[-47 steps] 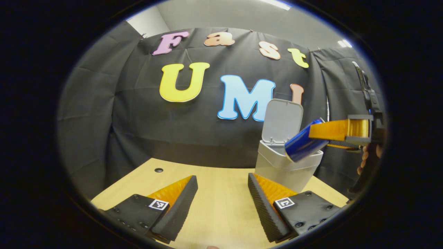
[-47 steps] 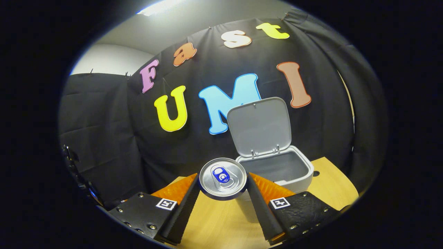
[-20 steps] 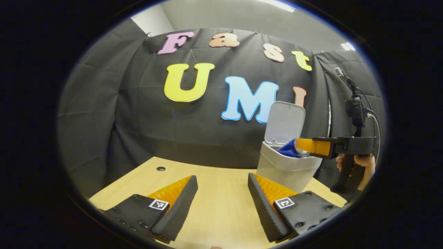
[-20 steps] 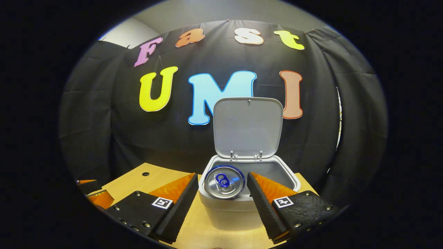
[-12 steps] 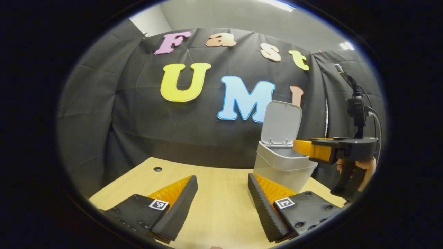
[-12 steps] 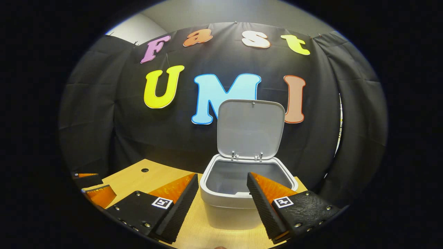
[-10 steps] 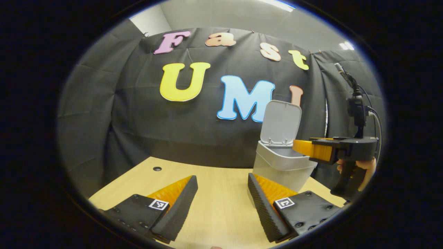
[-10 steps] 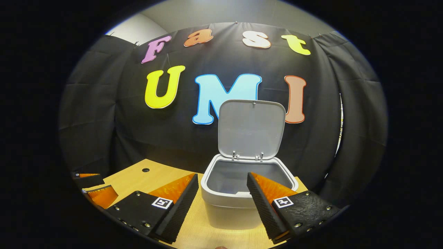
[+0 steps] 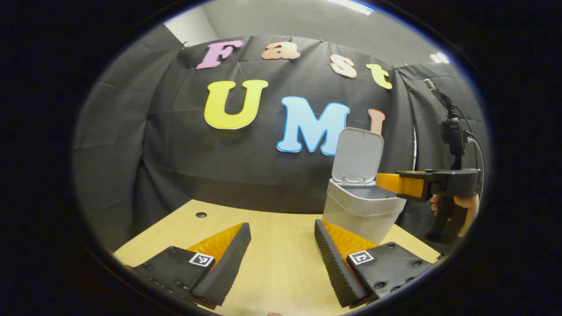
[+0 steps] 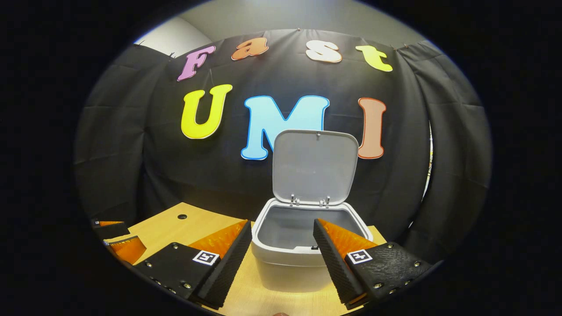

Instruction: Press the lid of the desktop garbage bin to open it, pick up the crumpled paper on the desktop and throw it into the bin, then pick up the pop can on the desktop and drop it into the bin, and finally close the garbage bin lid.

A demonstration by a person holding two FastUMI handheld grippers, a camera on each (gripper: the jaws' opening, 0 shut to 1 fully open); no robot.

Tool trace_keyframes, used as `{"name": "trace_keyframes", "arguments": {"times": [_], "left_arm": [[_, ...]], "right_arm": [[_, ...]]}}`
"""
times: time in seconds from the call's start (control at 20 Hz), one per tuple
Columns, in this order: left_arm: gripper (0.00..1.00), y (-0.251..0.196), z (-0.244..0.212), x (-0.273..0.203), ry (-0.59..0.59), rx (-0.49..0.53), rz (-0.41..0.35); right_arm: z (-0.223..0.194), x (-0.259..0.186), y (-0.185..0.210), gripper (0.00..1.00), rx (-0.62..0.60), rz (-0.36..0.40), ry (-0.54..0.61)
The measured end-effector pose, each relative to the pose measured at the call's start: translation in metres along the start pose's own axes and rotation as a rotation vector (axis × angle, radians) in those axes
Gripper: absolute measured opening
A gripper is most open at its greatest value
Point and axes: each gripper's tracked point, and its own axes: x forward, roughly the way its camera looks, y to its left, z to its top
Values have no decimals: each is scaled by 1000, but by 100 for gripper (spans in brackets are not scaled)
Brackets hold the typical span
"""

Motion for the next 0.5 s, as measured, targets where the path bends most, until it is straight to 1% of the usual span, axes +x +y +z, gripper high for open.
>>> {"name": "trace_keyframes", "arguments": {"times": [0.15, 0.5], "left_arm": [[95, 4, 4, -2, -7, 5, -3], [95, 5, 12, -2, -13, 34, -56]], "right_arm": [[8, 3, -6, 90, 1, -19, -7], [33, 11, -24, 90, 0, -96, -21]]}}
